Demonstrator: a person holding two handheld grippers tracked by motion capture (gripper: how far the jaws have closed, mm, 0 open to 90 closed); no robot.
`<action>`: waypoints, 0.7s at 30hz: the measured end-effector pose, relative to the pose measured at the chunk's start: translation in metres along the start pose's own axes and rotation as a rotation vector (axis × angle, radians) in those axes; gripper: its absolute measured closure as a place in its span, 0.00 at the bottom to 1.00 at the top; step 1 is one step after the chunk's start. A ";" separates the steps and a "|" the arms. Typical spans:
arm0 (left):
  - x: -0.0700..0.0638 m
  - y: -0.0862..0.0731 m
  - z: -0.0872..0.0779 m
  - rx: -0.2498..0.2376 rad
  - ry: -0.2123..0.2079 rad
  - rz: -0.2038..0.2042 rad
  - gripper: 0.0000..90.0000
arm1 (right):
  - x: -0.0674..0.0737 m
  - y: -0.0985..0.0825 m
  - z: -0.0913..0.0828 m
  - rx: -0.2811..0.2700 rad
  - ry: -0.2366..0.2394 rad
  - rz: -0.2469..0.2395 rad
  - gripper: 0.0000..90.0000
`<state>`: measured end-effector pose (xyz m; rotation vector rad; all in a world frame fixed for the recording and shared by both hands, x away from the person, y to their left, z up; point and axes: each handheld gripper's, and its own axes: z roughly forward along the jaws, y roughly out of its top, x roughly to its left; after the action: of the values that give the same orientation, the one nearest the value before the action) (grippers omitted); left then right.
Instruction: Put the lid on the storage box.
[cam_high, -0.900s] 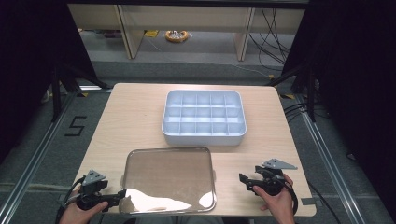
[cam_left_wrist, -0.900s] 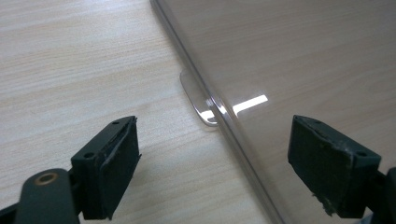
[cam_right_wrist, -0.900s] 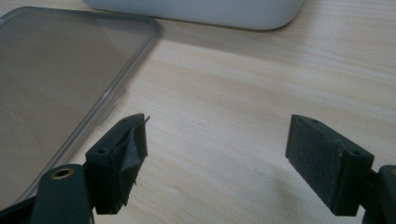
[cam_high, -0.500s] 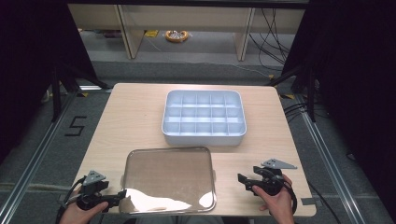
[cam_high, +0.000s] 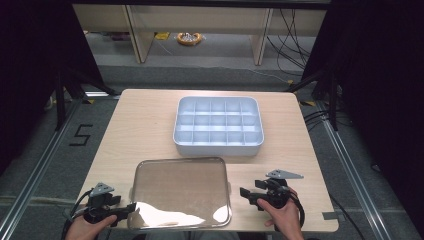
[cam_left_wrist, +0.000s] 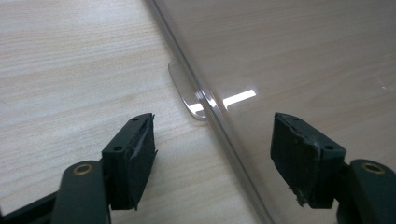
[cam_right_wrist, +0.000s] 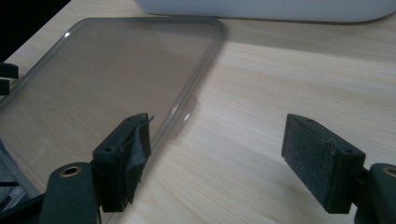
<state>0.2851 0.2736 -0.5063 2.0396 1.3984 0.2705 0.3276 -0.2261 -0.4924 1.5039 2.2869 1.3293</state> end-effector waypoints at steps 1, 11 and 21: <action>0.000 0.000 0.000 0.000 0.000 0.000 0.35 | 0.001 0.001 0.002 0.004 0.006 -0.010 0.28; -0.003 0.004 0.005 -0.005 0.000 -0.005 0.42 | 0.016 0.007 0.022 0.030 0.029 0.001 0.30; -0.010 0.006 0.009 -0.011 -0.003 0.013 0.49 | 0.023 0.006 0.033 0.061 0.052 0.047 0.35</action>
<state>0.2899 0.2600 -0.5074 2.0403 1.3787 0.2800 0.3370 -0.1877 -0.5002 1.5694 2.3584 1.3381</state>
